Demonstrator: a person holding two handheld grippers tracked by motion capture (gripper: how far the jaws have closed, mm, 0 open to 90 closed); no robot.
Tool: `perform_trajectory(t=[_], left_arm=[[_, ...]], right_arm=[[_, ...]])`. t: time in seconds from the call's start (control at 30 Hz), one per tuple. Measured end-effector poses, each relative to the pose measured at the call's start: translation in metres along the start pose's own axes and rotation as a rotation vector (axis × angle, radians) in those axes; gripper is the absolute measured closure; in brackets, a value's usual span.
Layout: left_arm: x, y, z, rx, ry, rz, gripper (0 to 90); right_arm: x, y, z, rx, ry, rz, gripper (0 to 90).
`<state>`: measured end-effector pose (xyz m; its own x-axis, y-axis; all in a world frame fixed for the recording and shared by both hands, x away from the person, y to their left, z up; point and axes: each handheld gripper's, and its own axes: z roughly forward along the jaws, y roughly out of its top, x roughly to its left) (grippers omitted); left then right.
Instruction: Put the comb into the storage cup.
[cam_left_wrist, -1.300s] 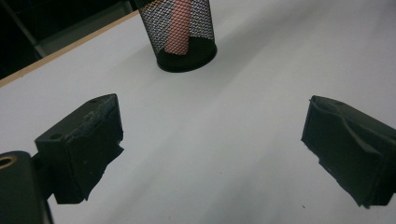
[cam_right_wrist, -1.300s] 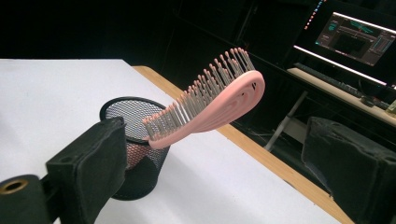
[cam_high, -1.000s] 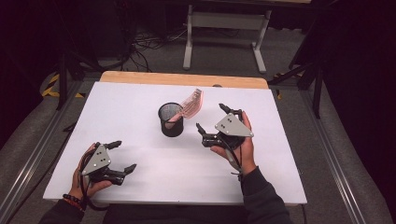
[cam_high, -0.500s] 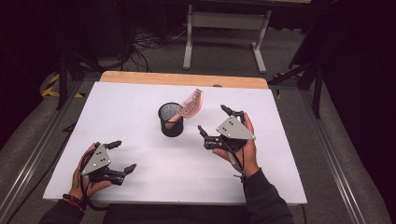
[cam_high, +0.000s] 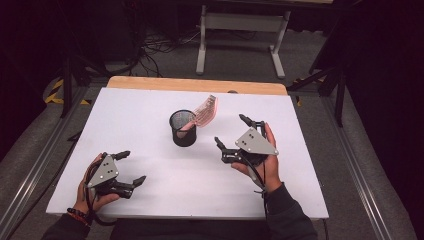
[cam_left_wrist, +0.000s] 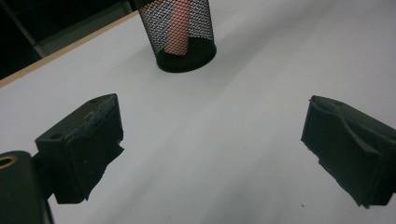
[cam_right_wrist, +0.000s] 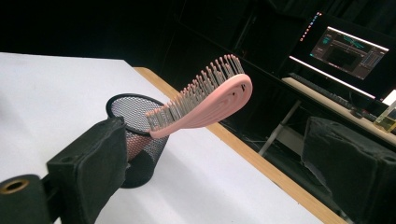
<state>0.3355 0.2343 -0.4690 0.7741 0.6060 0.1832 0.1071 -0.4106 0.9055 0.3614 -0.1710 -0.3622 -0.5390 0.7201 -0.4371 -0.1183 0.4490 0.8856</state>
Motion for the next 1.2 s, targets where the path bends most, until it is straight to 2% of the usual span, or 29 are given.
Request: perform_trajectory(t=[0.37, 0.57, 0.9, 1.2], left_arm=[[0.000, 0.000, 0.000, 0.005, 0.000, 0.001, 6.1], [0.000, 0.000, 0.002, 0.007, -0.003, -0.001, 6.1], [0.000, -0.001, 0.003, 0.014, -0.005, -0.003, 6.1], [-0.001, -0.001, 0.004, 0.016, -0.006, -0.005, 6.1]], right_arm=[[0.003, -0.006, -0.006, 0.016, 0.007, -0.025, 7.8], [0.007, -0.013, -0.013, -0.003, 0.015, -0.046, 8.3], [0.007, -0.021, -0.022, -0.010, 0.017, -0.040, 8.4], [0.006, -0.036, -0.033, 0.003, 0.027, -0.032, 8.3]])
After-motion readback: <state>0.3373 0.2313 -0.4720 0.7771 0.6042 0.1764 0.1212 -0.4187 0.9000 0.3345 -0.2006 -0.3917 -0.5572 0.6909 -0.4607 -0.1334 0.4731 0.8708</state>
